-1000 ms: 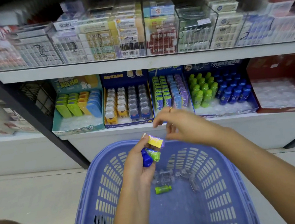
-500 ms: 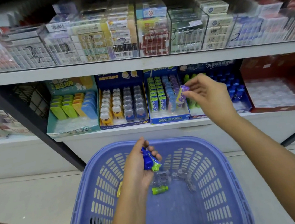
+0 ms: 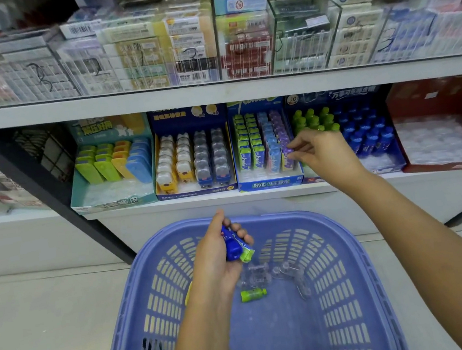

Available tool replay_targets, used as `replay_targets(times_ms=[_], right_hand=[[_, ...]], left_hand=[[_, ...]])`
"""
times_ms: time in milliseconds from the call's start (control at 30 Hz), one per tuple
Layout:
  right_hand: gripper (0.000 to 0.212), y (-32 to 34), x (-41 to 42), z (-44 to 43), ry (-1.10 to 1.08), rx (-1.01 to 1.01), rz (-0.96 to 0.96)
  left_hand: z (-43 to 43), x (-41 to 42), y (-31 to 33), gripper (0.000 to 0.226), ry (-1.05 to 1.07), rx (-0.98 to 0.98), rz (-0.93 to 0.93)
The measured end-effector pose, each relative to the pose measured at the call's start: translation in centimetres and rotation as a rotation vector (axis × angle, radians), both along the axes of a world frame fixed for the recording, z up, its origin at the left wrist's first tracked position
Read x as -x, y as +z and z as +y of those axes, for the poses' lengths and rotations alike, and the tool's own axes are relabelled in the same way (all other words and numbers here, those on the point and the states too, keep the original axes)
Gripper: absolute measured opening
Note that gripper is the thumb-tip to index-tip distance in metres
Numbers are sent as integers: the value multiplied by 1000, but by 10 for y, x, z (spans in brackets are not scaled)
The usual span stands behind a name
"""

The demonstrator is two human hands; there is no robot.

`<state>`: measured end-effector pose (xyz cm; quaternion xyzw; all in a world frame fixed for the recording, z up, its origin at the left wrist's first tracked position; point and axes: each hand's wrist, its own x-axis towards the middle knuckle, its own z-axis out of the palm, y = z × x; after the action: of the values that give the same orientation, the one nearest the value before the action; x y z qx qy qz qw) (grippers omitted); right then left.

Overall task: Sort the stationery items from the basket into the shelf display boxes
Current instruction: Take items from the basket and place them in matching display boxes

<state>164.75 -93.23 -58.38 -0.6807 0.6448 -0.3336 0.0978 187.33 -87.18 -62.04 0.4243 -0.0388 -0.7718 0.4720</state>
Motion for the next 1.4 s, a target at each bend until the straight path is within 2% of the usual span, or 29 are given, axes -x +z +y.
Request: replay_targets(times_ms=[100, 267, 300, 367, 433, 500, 567, 733, 767, 833, 900, 1000, 1133, 1267, 1400], right_hand=[[18, -4, 0, -1, -12, 22, 70], [27, 10, -9, 1, -50, -36, 295], [29, 14, -17, 6, -51, -37, 274], [23, 22, -40, 20, 10, -86, 110], [22, 27, -67, 37, 158, -262, -117], [26, 26, -90, 54, 293, -431, -229], [32, 24, -103, 64, 327, -472, -196], [42, 29, -108, 76, 299, -395, 30], [41, 31, -107, 76, 311, -377, 56], [35, 38, -98, 72, 311, -364, -13], [28, 46, -75, 61, 237, -341, -156], [26, 55, -23, 42, 7, -227, -266], [25, 53, 49, 32, -297, -80, -54], [14, 37, 92, 35, -424, -112, 50], [15, 33, 118, 40, -524, -115, 148]], left_hand=[[-2, 0, 1, 34, 20, 0, 45], [0, 0, 5, 34, 70, -36, 87], [1, 0, 7, 33, 78, -45, 91], [2, 1, 8, 33, 86, -36, 53], [3, 2, 10, 32, 87, 9, -22], [6, 5, 13, 31, 69, 69, -91], [9, 8, 15, 36, 39, 126, -129], [16, 9, 24, 61, -98, 230, -187], [16, 11, 26, 60, -116, 264, -187], [18, 16, 31, 44, -101, 289, -187], [16, 16, 32, 25, -68, 211, -234], [12, 10, 26, 42, -67, 132, -251], [13, 10, 16, 43, -102, 142, -174], [13, 18, 9, 42, -156, 165, -49], [17, 28, 8, 26, -129, 137, 46]])
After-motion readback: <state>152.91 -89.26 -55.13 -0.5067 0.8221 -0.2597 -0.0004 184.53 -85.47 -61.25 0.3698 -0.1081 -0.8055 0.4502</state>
